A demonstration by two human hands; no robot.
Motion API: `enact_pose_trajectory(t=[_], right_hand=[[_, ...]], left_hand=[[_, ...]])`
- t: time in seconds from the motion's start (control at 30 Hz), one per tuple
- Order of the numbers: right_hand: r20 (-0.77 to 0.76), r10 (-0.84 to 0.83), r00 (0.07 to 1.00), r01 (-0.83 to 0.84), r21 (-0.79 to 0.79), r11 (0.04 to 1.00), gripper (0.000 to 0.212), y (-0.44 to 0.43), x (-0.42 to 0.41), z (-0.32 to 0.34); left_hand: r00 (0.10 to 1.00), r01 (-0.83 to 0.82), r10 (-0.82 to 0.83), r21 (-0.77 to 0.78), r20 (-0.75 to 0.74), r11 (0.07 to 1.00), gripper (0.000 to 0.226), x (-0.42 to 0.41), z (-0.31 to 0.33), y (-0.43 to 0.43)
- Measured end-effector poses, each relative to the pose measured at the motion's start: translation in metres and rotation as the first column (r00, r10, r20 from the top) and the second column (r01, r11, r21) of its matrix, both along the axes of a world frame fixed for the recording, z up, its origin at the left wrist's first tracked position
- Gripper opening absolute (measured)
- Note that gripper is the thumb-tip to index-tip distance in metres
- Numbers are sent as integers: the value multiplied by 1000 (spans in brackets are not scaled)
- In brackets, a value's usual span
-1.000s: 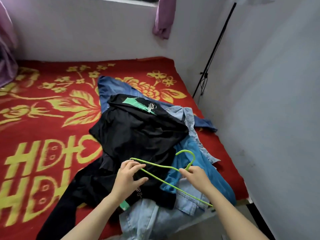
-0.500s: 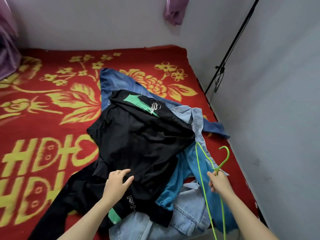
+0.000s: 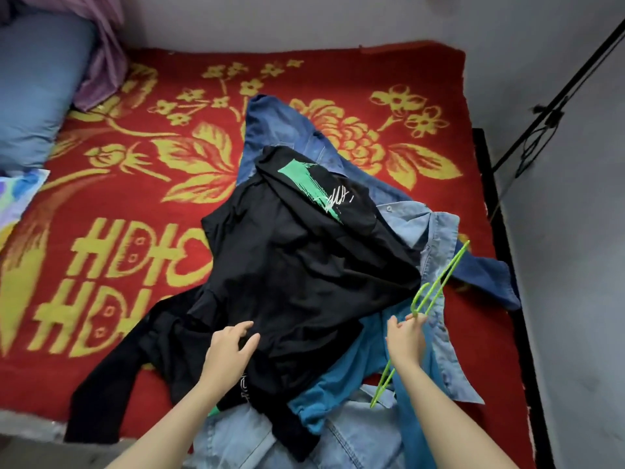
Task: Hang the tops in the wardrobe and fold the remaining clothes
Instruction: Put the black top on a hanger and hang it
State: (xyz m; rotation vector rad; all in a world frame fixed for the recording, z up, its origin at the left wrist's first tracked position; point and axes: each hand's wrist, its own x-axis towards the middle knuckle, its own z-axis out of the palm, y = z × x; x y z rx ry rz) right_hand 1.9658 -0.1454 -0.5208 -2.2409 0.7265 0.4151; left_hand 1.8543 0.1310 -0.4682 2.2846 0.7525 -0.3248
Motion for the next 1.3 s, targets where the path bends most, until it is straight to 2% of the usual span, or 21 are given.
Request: enact_pose_trajectory(t=[0.13,0.33,0.43,0.57,0.67,0.73,0.83,0.93,1.13,1.3], right_hand=[[-17,-102,995,102,48,994,28,14,10,-22],[72,-184,980,182,36,983,40,12,51,-54],[23,-250,968,245,118,962,40,19,83,-69],[-59,-452,890,456,134,880,60,25,114,-87],[-98,-445,890,455,149,878,71,25,121,-97],[-140,-437,888,457,172,873,68,25,122,-101],[-204,-446,871,488,264,832,55,23,124,-101],[-220,-413,884,464,302,833,38,17,128,-104],[-52,-394,918,395,236,888,18,22,109,-80],[26,-359,933,312,438,843,19,18,62,-35]], left_hand=[[994,-106,106,8,-33,994,35,2,-1,-1],[989,-92,98,55,-112,994,35,8,-12,5],[987,-109,115,58,-114,992,35,13,-18,7],[992,-76,79,38,-96,996,35,15,-25,3],[995,-65,67,30,-80,997,35,11,-25,5],[993,-72,74,29,-91,997,34,7,-23,8],[989,-88,89,6,-119,996,31,0,-19,13],[989,-90,89,-9,-119,996,29,-5,-17,16],[993,-86,83,-30,-79,996,23,-13,-19,10],[995,-97,97,-101,-1,990,19,-8,-9,2]])
